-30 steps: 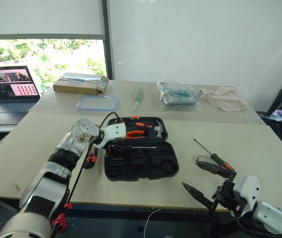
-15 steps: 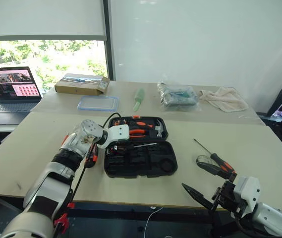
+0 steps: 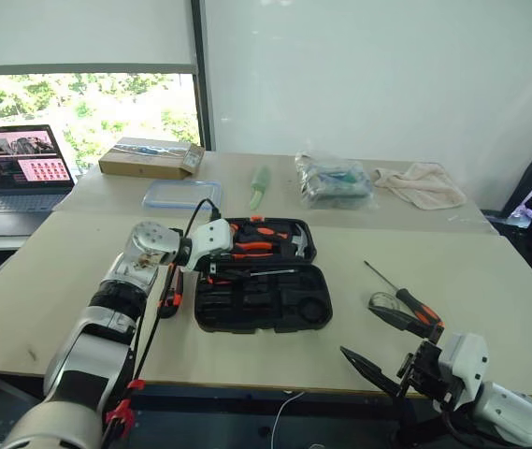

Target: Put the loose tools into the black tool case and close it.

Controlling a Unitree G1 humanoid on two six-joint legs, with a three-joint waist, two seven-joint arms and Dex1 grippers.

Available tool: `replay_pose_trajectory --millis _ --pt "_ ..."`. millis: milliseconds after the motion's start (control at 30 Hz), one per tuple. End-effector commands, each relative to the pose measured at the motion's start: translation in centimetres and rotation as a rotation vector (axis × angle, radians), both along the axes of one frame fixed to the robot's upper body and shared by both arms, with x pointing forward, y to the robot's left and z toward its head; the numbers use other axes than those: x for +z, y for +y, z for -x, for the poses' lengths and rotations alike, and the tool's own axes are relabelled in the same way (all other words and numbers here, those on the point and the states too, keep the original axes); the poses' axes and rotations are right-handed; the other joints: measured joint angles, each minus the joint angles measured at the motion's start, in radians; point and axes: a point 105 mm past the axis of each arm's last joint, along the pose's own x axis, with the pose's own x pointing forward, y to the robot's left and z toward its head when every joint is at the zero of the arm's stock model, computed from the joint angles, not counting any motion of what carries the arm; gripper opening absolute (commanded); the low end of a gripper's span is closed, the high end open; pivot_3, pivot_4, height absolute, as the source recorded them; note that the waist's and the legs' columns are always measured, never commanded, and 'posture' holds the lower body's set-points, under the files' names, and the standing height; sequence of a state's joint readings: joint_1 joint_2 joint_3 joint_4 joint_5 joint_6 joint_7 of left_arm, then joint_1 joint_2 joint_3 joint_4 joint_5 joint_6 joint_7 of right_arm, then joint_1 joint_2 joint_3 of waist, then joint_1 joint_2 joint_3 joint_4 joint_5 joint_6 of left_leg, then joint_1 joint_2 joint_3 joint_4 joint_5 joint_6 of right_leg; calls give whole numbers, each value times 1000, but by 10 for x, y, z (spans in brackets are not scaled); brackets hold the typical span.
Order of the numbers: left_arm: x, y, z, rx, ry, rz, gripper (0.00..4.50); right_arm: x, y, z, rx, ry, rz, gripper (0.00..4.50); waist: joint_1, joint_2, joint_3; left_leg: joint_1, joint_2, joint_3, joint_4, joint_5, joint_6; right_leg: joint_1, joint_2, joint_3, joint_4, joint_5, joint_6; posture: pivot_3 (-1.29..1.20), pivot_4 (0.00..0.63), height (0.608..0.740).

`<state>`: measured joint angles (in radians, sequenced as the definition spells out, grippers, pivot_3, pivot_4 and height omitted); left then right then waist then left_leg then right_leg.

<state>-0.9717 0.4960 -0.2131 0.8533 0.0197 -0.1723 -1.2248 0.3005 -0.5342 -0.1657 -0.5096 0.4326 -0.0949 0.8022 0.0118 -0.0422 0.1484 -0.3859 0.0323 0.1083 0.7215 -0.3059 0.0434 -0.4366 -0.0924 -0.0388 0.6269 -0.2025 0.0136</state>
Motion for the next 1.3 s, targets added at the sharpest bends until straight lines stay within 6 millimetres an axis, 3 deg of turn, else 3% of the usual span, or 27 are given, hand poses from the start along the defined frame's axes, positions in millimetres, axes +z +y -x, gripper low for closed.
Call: replay_pose_trajectory --millis 33,100,167,367,633,767,900,1067,1200,1233,1300 --pt "-2 -1 -6 40 -16 33 1195 8 3 1 4 -41 -5 4500 2 0 0 0 0 0 0 0 0 0 0 0 0 0 0 0 150 740" --pt "-7 -4 -6 45 10 53 378 8 2 2 -2 -41 -4 4500 2 0 0 -1 0 0 0 0 0 0 0 0 0 0 0 0 150 740" --pt "-14 -6 -4 43 34 45 19 7 1 3 -7 -41 -3 4500 2 0 0 -1 0 0 0 0 0 0 0 0 -1 0 0 0 150 740" --pt "-22 -9 -5 60 19 30 19 8 1 3 -16 -44 -5 4500 1 0 0 0 0 0 0 0 0 1 0 0 -1 0 0 0 150 740" --pt "-54 -10 1 53 53 -158 19 7 -3 3 -41 -42 -6 4500 3 0 0 3 0 0 0 0 1 3 0 0 0 0 0 0 150 740" --pt "-66 -15 0 91 96 -201 19 6 -6 2 -57 -35 -5 4500 5 2 -2 14 1 0 -1 -1 2 14 -1 -1 -2 0 1 0 150 740" --pt "-59 -24 -2 102 73 -122 19 6 -13 3 -101 -33 -5 4500 12 8 -6 15 0 -1 -1 -2 3 16 -4 0 -2 -4 7 0 150 740" --pt "-18 -7 -3 112 -6 159 19 6 -41 12 -230 -7 -32 4500 11 10 -8 14 1 0 -1 -3 4 14 -4 1 -2 -1 3 0 150 740" --pt "19 31 12 78 -68 378 1005 -2 -80 29 -386 24 0 4500 -2 10 -7 10 1 0 -3 -3 4 9 -4 1 -2 -1 3 0 150 740" --pt "23 45 18 77 -58 420 1552 -7 -92 35 -431 40 16 4500 -5 10 -7 10 1 0 -4 -3 4 9 -3 1 -2 -1 2 0 150 740" --pt "18 75 39 55 -55 414 2126 -20 -116 48 -530 82 38 4500 -11 10 -7 11 1 0 -6 -3 4 9 -3 0 -3 -2 2 0 150 740"
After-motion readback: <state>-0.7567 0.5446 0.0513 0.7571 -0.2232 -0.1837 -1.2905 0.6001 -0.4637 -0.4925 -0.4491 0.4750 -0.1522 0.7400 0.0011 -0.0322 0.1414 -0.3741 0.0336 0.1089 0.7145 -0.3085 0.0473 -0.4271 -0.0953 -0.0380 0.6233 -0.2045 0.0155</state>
